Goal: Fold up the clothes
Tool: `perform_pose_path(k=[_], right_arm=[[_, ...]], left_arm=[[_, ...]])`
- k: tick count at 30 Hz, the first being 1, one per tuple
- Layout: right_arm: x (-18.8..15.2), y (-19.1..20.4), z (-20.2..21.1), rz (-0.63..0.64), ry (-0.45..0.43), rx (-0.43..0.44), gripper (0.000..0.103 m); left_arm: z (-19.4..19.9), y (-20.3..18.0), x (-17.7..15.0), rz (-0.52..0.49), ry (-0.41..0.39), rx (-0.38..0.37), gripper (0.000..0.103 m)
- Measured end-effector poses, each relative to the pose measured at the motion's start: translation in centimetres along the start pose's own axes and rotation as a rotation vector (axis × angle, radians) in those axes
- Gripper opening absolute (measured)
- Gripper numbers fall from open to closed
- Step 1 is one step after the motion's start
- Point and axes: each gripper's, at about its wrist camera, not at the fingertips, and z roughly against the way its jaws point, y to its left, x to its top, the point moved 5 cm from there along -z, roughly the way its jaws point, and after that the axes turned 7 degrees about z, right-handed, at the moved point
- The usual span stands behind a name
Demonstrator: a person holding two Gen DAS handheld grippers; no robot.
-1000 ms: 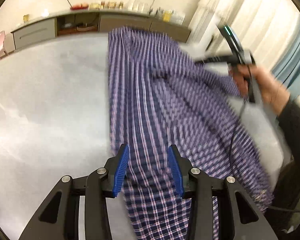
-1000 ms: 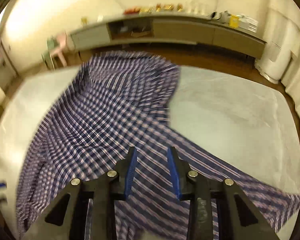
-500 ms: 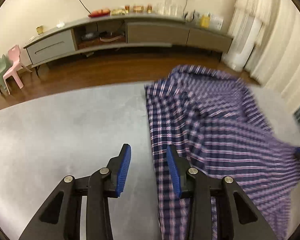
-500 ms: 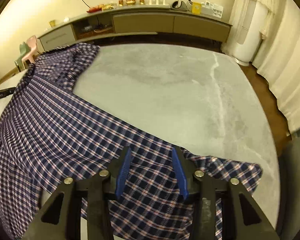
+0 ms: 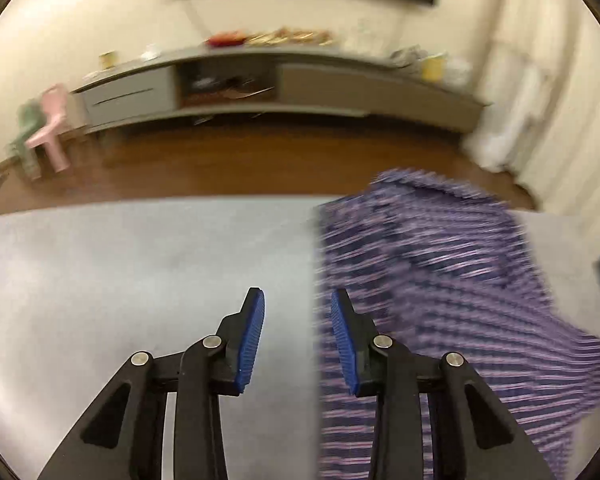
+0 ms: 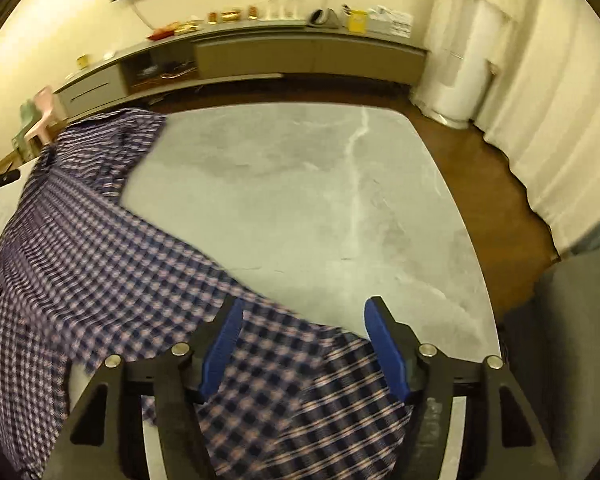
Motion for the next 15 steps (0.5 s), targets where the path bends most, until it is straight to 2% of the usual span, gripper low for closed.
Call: perform_pose_path(k=[2,3,6,10,15], right_arm=[[-1.0,-0.3,-1.5,-0.007,0.05,0.015,0.066],[-1.2,-0.3,-1.3,-0.018,0.028,0.03,0.066],[-1.1,-0.4,-1.4,-0.01,0.045,0.071,0.066],[-1.1,-0.9,-1.2,-0.037,0.036,0.126,0.066],[-1.7,-0.5,-0.7,0.036,0.057,0.089,0.066]], left_arm=[[-1.3,-1.4,-0.2,-0.062,0.031,0.03,0.034],[-2.3,-1.6,-0.4,-0.073,0.054,0.055,0.034],[-4.3,-0.8,-0.7,-0.024,0.093,0.063,0.034],[-4.2,-0.1,-0.9,0.016,0.075,0.041,0.035],[-3.7,0.0,-1.3,0.005,0.074,0.047,0.036]])
